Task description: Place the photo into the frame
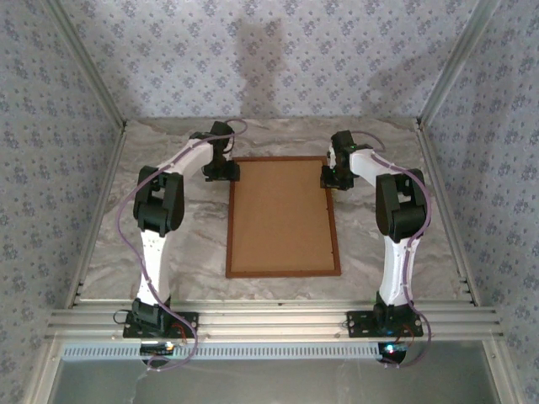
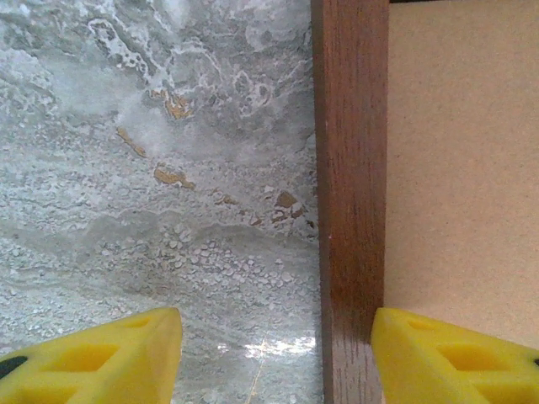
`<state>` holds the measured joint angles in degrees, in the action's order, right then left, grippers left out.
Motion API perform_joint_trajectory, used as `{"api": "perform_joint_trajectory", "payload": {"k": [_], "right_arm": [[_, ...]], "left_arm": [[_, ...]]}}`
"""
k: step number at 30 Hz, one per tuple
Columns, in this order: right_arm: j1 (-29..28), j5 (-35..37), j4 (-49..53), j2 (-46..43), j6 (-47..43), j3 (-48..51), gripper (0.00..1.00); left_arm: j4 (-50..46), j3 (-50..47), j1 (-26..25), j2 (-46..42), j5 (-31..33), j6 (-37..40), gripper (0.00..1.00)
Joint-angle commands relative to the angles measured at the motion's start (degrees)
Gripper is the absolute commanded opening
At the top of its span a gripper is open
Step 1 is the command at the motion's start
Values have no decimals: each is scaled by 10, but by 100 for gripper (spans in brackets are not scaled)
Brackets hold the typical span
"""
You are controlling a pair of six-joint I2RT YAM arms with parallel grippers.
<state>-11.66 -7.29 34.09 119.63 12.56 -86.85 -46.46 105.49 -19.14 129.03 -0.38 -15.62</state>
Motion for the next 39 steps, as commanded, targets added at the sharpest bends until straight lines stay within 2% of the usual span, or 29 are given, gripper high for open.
{"api": "perform_joint_trajectory", "payload": {"k": [1, 7, 14, 20, 29, 39], "right_arm": [[-3, 20, 33, 11, -9, -5, 27], [-3, 18, 33, 10, -10, -5, 27], [-4, 12, 33, 10, -9, -5, 27], [-4, 12, 36, 9, -9, -4, 27], [-3, 15, 38, 8, -9, -5, 27], [-3, 16, 40, 11, -9, -6, 27]], "left_arm": [[-15, 0, -10, 27, -18, -5, 62], [-26, -39, -39, 25, -9, -12, 61], [-3, -89, -44, 14, -14, -40, 61], [-2, -85, -46, 14, -6, -42, 62], [-18, -36, -27, -36, 6, -30, 63], [-12, -55, -2, -67, 21, -25, 63]]}}
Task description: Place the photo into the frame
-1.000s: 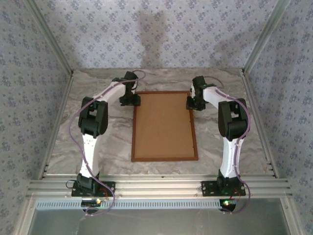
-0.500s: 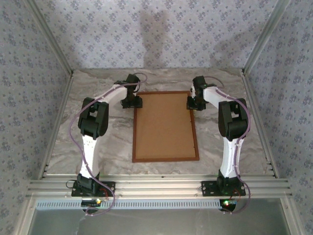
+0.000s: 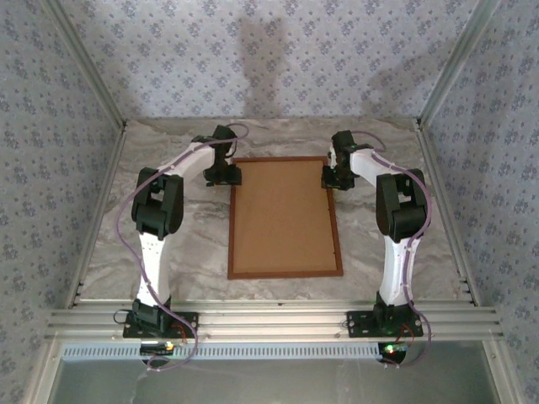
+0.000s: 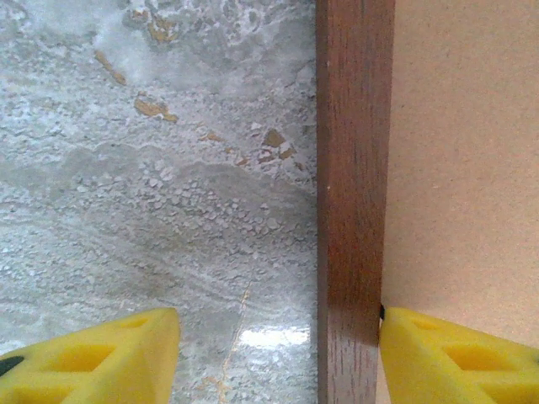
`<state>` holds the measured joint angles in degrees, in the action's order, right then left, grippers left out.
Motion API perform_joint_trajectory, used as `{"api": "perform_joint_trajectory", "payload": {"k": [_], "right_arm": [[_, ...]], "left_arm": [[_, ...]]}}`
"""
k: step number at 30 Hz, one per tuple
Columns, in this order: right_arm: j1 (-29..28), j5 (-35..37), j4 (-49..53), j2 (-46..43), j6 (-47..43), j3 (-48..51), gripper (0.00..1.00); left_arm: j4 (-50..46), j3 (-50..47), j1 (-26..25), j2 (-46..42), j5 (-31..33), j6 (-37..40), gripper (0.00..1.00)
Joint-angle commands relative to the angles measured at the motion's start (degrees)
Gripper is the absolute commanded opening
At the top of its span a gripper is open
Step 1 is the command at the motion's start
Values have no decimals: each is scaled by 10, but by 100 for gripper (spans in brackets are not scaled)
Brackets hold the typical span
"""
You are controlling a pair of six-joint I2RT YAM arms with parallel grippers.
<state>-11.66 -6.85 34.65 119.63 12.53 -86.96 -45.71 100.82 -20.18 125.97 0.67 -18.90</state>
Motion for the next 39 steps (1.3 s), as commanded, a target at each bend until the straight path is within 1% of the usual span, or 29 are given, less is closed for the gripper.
{"api": "perform_joint_trajectory", "payload": {"k": [1, 11, 25, 39], "right_arm": [[-3, 11, 34, 11, -10, -5, 27], [-3, 13, 35, 10, -9, -5, 27], [-3, 13, 36, 12, -9, -6, 27], [-3, 11, 36, 12, -10, -7, 27]], "left_arm": [[-18, -10, 9, -36, 11, 7, 63], [-10, -4, 15, -35, 15, 6, 64], [-7, 3, 13, -2, -12, 7, 63], [-19, 24, -5, 39, -25, 18, 63]]}}
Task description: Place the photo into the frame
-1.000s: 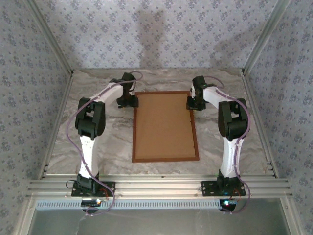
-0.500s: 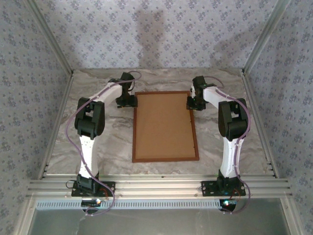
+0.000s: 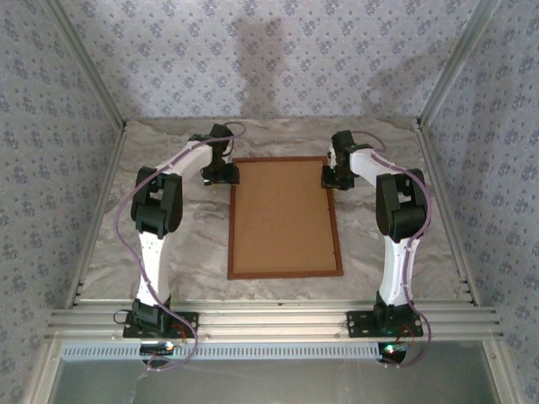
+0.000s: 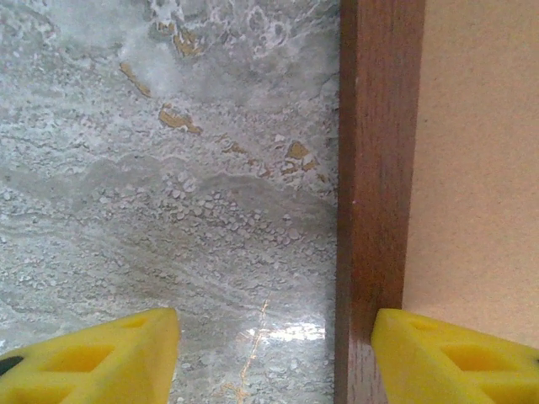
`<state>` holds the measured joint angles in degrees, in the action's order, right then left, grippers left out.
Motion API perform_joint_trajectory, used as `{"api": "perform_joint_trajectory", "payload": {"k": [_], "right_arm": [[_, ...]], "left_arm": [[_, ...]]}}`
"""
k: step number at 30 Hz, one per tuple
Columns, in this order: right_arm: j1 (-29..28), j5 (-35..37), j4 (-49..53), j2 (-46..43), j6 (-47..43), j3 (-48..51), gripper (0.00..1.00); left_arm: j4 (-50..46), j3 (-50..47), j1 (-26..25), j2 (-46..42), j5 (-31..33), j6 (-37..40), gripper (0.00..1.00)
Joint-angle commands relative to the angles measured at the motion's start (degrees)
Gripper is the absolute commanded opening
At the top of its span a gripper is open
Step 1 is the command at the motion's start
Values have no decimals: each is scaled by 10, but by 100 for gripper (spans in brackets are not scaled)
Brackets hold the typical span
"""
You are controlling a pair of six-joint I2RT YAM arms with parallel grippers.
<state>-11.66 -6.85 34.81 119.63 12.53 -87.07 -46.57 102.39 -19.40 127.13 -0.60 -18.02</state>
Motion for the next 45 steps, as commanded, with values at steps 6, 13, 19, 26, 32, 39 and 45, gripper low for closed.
{"api": "perform_joint_trajectory", "payload": {"k": [6, 13, 19, 26, 32, 39, 45], "right_arm": [[-3, 9, 37, 12, -10, -7, 27], [-5, 10, 35, 15, -10, -9, 27], [-8, 7, 35, 17, -10, -13, 26], [-9, 3, 37, 19, -10, -15, 26], [-10, -3, 37, 21, -10, -16, 26], [-10, -10, 36, 25, -10, -20, 26], [-11, -10, 39, 26, -10, -24, 26]], "left_arm": [[-15, 15, -20, 46, -18, 8, 63], [-29, 15, -30, 71, -22, 9, 62], [-56, 23, -48, 92, -12, 21, 61], [-67, 37, -67, 114, -10, 20, 61], [-80, 64, -75, 129, -2, 21, 61], [-92, 79, -88, 143, 5, 23, 61], [-92, 87, -96, 150, 3, 20, 62]]}}
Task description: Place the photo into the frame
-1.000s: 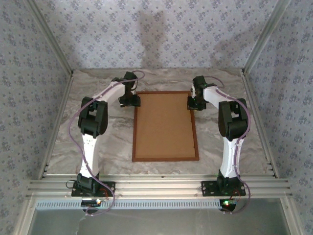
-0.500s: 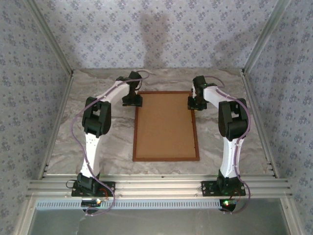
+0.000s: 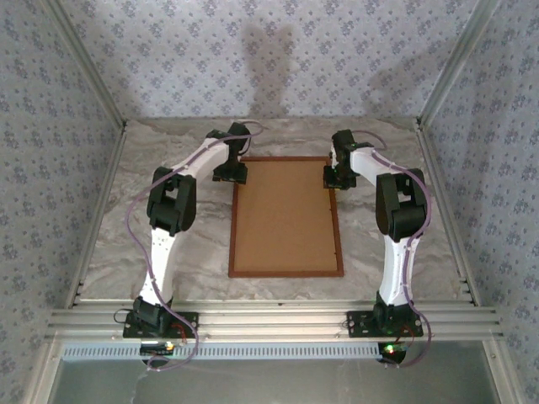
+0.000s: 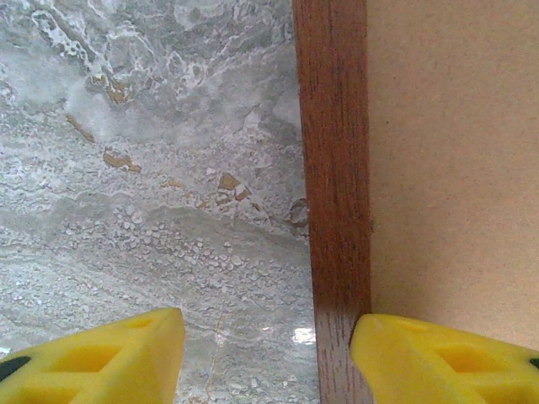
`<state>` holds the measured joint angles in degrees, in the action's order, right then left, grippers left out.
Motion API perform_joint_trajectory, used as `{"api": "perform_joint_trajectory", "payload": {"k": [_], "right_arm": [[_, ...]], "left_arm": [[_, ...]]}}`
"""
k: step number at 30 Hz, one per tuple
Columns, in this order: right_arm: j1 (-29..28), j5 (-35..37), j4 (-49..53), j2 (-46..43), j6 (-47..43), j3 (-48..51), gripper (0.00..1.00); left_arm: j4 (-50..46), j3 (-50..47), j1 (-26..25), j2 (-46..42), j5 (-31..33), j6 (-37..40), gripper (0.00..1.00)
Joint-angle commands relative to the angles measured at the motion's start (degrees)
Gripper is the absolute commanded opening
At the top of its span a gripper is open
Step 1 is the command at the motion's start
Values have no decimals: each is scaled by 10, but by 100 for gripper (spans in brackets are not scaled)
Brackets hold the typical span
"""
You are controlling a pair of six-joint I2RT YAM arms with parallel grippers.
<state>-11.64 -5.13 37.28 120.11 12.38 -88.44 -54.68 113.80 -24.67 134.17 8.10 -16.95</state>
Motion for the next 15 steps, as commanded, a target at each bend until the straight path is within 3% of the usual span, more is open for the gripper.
{"api": "perform_joint_trajectory", "payload": {"k": [1, 15], "right_arm": [[-12, -27, 15, 20, -9, -10, 26], [-17, -33, 13, 23, -8, -11, 25]], "left_arm": [[-11, -24, -45, 82, -85, 8, 62], [11, -3, -54, 90, -117, -25, 62]]}}
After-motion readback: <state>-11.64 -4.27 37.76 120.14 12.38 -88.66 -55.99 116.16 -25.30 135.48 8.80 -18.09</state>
